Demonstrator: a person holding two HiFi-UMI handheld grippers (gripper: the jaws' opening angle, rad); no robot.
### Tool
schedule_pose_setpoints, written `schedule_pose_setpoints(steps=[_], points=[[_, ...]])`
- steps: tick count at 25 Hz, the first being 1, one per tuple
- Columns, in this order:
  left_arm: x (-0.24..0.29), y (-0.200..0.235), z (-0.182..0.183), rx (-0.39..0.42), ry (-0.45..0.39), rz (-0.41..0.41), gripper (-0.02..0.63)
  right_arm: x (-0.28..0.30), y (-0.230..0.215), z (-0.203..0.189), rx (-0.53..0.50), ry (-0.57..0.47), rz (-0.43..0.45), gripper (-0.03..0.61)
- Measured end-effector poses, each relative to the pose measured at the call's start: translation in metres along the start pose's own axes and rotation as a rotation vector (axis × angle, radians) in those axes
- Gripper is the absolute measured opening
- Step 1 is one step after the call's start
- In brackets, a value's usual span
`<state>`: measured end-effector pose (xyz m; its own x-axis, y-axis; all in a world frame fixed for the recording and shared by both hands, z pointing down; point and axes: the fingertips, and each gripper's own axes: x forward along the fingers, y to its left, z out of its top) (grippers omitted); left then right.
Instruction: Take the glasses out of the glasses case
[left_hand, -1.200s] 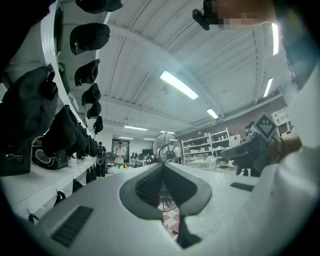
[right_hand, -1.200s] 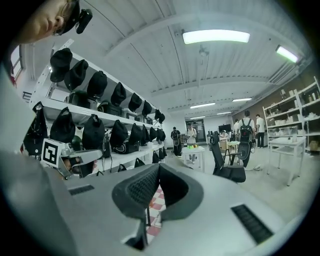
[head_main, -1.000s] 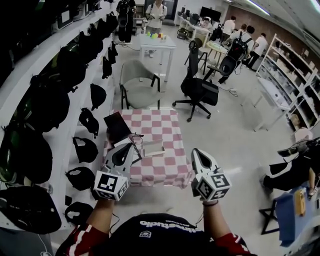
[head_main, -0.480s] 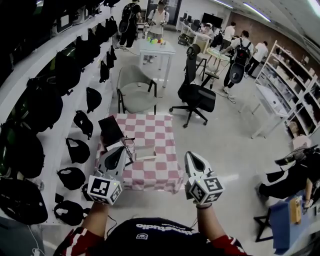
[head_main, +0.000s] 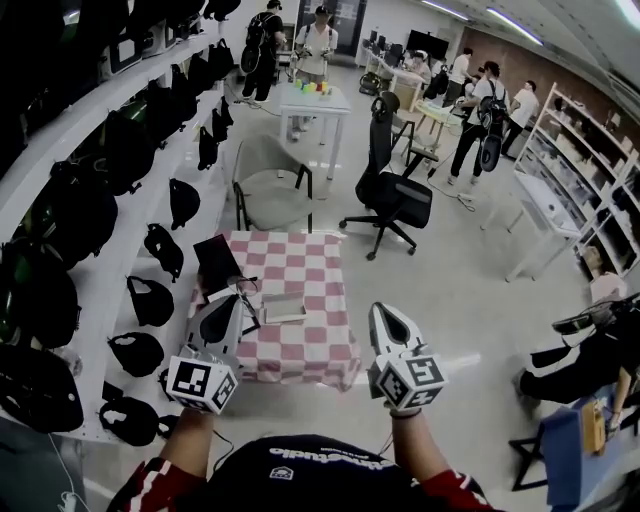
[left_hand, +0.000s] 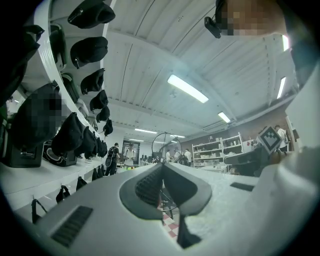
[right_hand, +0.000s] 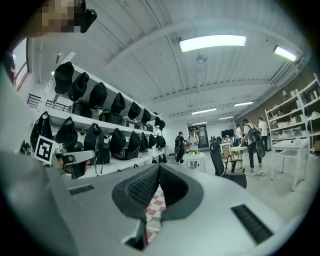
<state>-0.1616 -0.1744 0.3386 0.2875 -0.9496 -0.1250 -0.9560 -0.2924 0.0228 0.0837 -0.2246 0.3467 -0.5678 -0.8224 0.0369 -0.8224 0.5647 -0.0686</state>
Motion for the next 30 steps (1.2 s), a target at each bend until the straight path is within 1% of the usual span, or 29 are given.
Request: schedule_pose_setpoints(steps=[10, 16, 20, 30], points=[[0.005, -0.004, -0.004, -0.021, -0.002, 0.006, 0.012, -0.004, 0.003, -0.001, -0.030, 0.002, 0.012, 0.002], [0.006, -0.010, 0.001, 0.010, -0.019, -0.007, 0.012, -0.006, 0.007, 0.002, -0.034, 0.016, -0.007, 0.002], [0.007, -0.014, 0.003, 0.026, -0.019, -0.016, 0.012, -0.007, 0.007, -0.001, -0.039, 0.012, 0.013, 0.002], [0.008, -0.017, 0.002, 0.029, -0.019, -0.026, 0.012, -0.008, 0.008, -0.003, -0.030, 0.014, 0.009, 0.002]])
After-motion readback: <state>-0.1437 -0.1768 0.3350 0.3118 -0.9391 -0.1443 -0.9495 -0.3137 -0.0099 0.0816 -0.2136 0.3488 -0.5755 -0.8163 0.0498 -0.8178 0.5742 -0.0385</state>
